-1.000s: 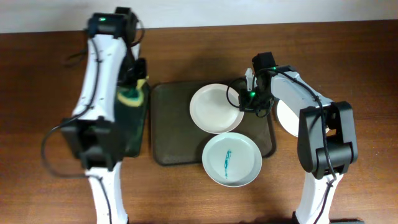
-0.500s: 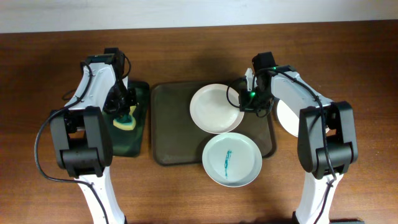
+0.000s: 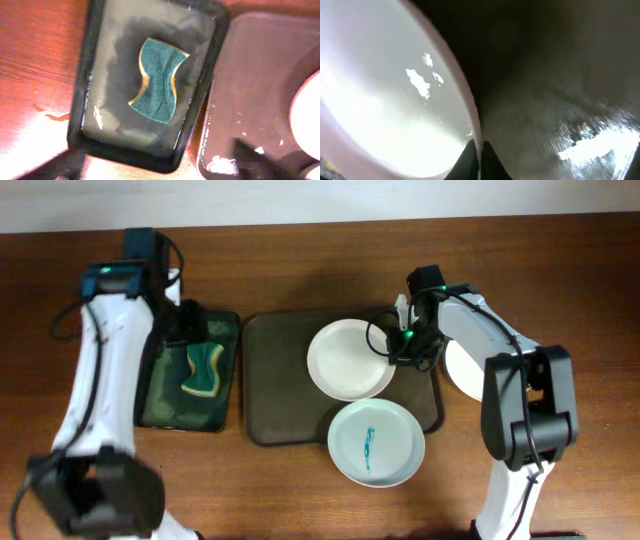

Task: Clean dirty plates on tray and stack at the side
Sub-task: 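Return the sponge to the basin with the left gripper, then lift the scrubbed plate with the right gripper and stack it on the side plate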

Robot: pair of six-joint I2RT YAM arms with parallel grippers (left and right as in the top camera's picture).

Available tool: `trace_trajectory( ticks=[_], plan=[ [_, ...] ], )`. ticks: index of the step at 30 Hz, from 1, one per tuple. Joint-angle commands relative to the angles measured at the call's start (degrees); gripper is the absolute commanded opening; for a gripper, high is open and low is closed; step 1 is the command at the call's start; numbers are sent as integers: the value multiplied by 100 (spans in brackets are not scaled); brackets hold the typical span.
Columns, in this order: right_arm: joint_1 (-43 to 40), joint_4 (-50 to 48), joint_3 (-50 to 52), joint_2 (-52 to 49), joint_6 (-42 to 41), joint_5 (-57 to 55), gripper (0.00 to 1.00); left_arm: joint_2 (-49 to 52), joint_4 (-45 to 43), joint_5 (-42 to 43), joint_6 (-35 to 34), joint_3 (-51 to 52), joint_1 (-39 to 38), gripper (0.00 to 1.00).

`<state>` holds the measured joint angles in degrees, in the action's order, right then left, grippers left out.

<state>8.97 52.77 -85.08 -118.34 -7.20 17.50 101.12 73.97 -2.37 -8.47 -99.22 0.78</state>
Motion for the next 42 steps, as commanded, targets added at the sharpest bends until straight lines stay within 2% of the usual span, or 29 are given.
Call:
trace_trajectory(
  ticks=[1, 4, 11, 15, 19, 24, 29, 36, 42],
  plan=[
    [-31, 208, -76, 946, 118, -354, 4, -470, 9, -11, 44, -15, 15, 100],
    [-35, 212, -76, 1462, 114, -656, 4, -509, 96, -44, 44, -13, 15, 99],
    [-35, 485, -79, 1635, 116, -697, 4, -509, 155, -44, 44, -13, 15, 99],
    [-35, 828, -79, 2107, 120, -658, 4, -509, 155, -44, 44, -13, 15, 100],
    [-35, 1534, -76, 2511, 144, -658, 4, -509, 155, -44, 44, -13, 15, 99],
    [-46, 2680, -22, 2516, 144, -678, 4, -509, 155, -44, 44, -13, 15, 99],
    [-46, 3397, -20, 2745, -11, -1261, 4, -509, 155, -44, 44, -13, 15, 99],
    [-46, 3727, 87, 3626, -535, -2044, 4, -509, 155, -44, 44, -13, 15, 99],
    [-35, 3285, 1193, 3694, -925, -2293, 4, -509, 155, -44, 44, -13, 15, 99]
  ],
)
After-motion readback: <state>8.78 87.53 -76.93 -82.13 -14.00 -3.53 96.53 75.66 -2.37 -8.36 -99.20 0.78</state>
